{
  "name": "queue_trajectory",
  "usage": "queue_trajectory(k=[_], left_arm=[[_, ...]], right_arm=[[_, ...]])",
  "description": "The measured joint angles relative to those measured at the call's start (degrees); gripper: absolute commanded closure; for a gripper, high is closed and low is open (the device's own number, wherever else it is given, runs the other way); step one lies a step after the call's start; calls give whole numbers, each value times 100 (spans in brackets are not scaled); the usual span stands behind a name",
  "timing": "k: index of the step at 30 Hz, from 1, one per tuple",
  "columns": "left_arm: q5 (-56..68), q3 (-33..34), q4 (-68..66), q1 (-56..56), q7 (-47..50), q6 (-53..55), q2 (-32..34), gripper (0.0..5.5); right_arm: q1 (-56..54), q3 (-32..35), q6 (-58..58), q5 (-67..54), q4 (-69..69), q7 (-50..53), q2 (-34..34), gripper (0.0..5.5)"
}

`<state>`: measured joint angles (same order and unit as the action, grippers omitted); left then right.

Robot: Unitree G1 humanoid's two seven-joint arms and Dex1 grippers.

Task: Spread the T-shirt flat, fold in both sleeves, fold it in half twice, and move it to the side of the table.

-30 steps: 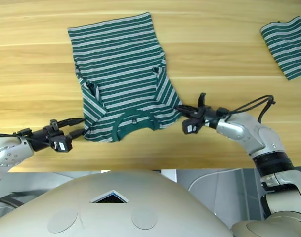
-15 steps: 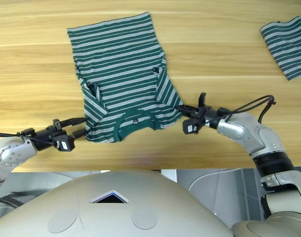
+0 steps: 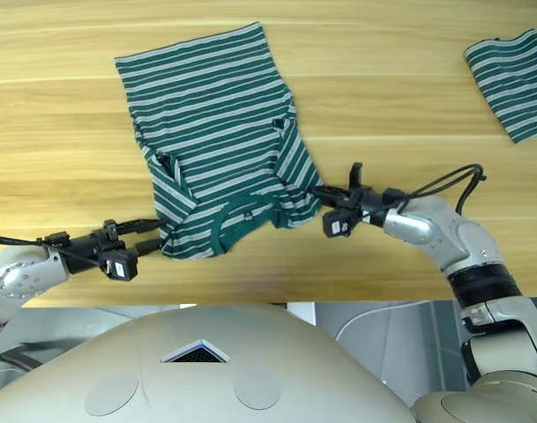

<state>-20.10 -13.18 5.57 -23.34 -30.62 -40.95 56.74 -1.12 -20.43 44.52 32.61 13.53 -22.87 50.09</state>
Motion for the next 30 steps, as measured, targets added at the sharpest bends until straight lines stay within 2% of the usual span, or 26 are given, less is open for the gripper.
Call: queue_trajectory(k=[12, 23, 30], left_arm=[[30, -453, 121, 96, -230, -161, -123, 359], [58, -324, -533, 544, -18, -207, -337, 359], [80, -440, -601, 521, -78, -247, -334, 476]], right_arm=[[-91, -37, 81, 12, 128, 42, -9, 548], [12, -31, 78, 8, 98, 173, -16, 548], [43, -31, 76, 7, 79, 197, -16, 550]])
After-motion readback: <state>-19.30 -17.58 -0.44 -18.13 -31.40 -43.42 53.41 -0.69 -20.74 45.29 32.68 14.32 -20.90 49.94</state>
